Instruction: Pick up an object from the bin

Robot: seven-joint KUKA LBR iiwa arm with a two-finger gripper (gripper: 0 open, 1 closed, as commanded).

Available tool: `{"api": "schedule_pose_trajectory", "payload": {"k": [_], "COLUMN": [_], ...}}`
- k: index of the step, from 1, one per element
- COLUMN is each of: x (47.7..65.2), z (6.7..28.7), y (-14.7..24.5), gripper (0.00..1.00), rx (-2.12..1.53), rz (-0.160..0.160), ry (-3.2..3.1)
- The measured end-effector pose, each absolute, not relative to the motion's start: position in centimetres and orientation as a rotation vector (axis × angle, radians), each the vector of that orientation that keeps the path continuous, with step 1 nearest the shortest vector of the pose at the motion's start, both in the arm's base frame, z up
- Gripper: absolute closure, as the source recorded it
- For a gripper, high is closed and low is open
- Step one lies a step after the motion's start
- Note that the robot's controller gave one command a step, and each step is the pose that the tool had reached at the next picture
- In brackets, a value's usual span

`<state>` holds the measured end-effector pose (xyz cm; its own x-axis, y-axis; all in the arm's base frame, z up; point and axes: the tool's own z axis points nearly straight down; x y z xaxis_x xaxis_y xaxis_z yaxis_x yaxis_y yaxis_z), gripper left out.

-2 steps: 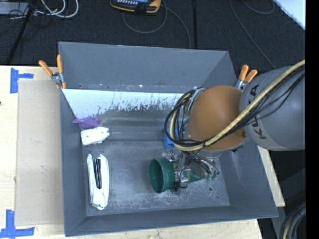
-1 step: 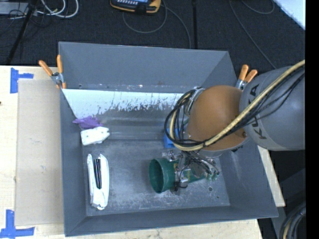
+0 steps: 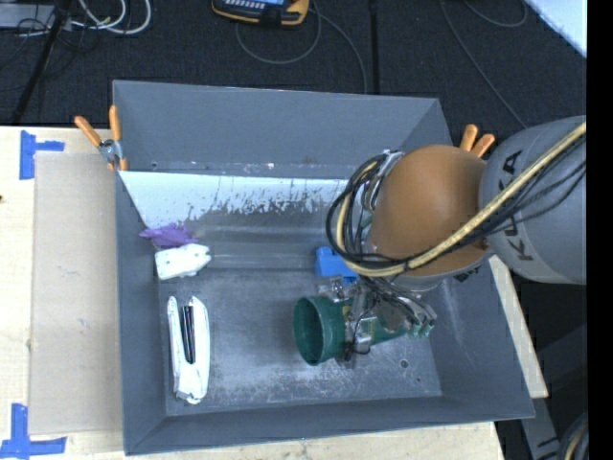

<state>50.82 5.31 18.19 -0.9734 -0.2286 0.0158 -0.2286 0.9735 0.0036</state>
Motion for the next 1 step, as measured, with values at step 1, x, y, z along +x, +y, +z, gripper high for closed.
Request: {"api": "schedule_pose_trajectory", "payload": {"k": [1], "x": [54.06], "z": [17.68], "y": [5.23], "gripper": [1.0], "rx": [0.344], "rz": [-0.001], "ry": [-3.136]}}
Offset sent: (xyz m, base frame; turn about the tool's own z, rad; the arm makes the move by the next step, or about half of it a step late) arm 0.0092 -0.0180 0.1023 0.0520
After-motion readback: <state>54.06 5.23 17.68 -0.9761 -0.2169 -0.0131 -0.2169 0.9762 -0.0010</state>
